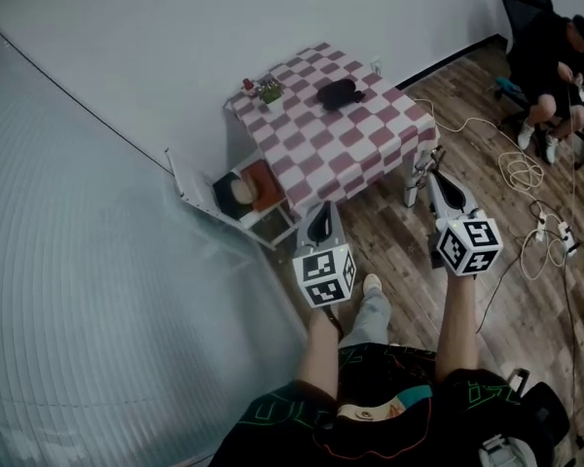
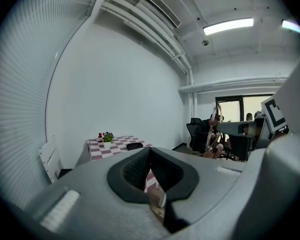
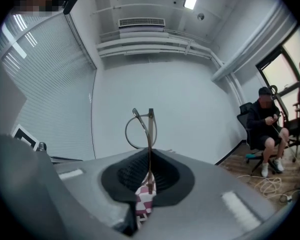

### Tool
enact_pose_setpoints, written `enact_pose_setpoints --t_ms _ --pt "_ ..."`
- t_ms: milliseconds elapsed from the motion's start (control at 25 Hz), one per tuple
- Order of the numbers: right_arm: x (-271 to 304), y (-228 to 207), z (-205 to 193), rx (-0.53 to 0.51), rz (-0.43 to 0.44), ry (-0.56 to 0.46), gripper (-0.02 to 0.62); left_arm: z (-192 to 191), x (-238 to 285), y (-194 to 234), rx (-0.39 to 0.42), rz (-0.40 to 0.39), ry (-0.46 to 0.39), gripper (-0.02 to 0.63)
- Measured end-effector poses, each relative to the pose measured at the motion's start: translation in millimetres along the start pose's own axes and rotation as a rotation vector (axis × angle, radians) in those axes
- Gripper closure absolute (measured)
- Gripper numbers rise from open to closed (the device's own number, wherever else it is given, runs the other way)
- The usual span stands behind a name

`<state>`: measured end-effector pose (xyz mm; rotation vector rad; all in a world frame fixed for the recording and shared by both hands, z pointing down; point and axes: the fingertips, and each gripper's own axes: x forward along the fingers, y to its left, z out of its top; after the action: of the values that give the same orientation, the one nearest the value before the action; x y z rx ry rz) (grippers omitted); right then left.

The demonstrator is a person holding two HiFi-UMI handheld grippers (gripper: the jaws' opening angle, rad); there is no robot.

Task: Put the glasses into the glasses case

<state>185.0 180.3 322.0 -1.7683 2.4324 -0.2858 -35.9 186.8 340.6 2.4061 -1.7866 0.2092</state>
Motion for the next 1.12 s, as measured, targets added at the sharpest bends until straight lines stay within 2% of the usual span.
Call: enact_pose_setpoints --t_ms 280,520,840,1120 --pt "38.4 -15.9 -36.9 0.079 -0.015 0.057 0.584 -29.4 34.8 8.6 -0.033 -0.060 0.091 0.597" --pt "71.9 -22.4 -61.3 0.121 -0.010 0.086 0.584 -41.4 64.4 20.4 -0.002 -0.057 0.133 0.597" --pt "106.7 -29.5 -107.6 0.150 -0.022 0.187 0.584 -75.6 96.7 48.5 -0.051 -0.026 0.215 0.597" --pt "134.9 -32.6 -128.5 0.145 -0.013 0.240 0.584 -95.6 125.2 59.4 -0.086 -0.024 0.258 0.597"
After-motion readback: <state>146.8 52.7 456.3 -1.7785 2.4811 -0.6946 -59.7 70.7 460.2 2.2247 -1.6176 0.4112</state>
